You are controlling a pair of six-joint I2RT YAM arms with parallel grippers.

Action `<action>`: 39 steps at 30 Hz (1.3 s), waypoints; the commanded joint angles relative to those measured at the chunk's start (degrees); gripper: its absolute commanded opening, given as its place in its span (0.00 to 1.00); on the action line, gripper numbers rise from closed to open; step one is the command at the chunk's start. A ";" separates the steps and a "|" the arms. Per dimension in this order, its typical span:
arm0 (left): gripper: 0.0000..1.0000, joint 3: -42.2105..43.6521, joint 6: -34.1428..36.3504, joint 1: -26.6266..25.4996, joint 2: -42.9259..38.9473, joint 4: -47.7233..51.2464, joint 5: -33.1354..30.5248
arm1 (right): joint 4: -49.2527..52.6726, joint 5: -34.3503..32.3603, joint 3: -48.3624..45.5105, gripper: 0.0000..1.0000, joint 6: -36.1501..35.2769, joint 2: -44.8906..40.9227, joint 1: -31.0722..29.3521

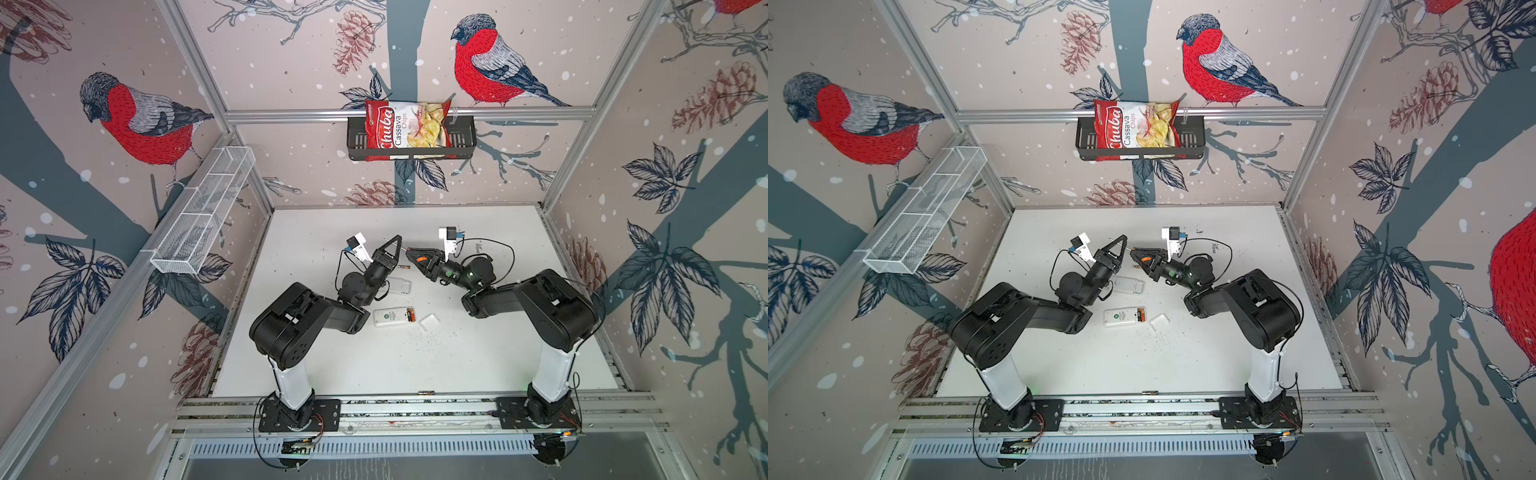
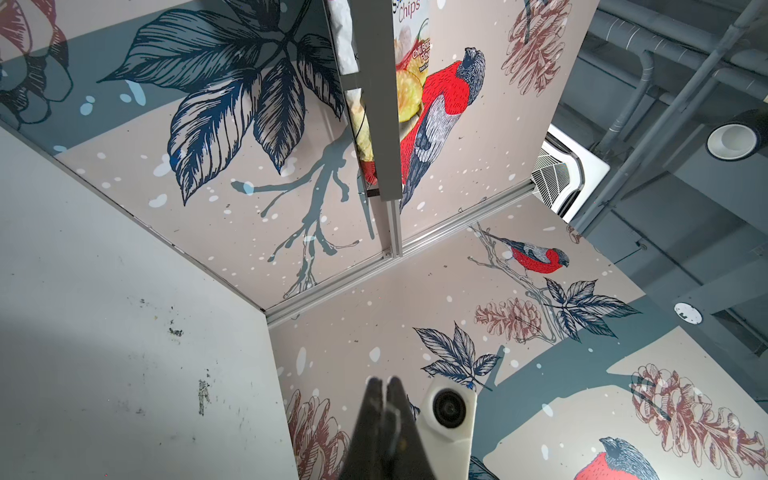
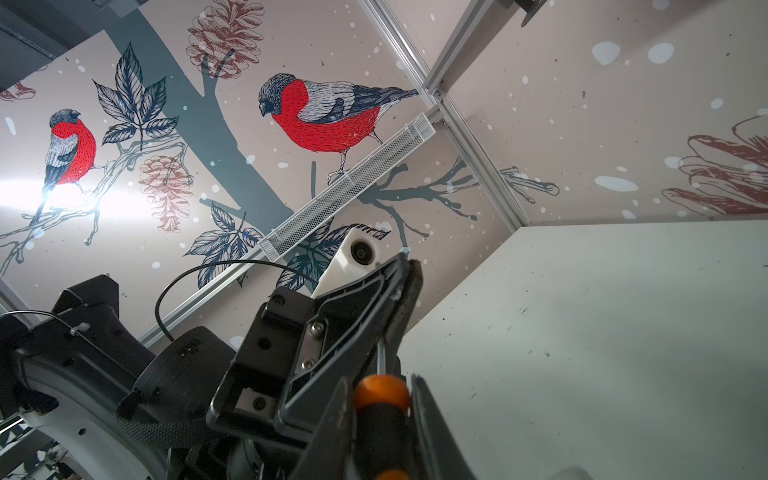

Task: Unload the batteries from the remote control

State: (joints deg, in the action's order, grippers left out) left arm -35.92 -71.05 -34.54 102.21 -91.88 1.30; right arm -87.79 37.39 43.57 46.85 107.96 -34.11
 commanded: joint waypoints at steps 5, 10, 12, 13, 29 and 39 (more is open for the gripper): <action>0.11 1.02 4.39 -0.26 -0.74 0.11 3.39 | -0.02 -2.23 0.02 0.04 -0.60 -0.64 0.27; 0.98 2.97 8.11 -0.26 -4.20 1.62 2.74 | 6.92 0.40 0.46 0.02 -3.17 -2.54 1.10; 0.99 3.96 10.42 -0.26 -7.45 4.84 1.91 | 10.77 1.76 0.62 0.02 -4.07 -3.57 1.76; 0.98 4.63 11.86 -0.22 -9.32 6.90 1.31 | 14.99 2.45 1.32 0.02 -5.10 -4.25 2.20; 0.98 18.17 31.75 1.10 -38.13 38.03 -6.03 | 83.11 -0.38 11.15 0.01 -31.42 -14.21 3.59; 0.97 20.47 34.67 2.56 -44.80 57.07 -0.98 | 94.59 -4.13 6.01 0.01 -32.70 -23.68 3.17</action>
State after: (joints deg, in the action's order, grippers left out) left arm -15.92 -38.54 -32.25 58.76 -41.08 -1.93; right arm 2.59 34.65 50.76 15.14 86.15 -30.72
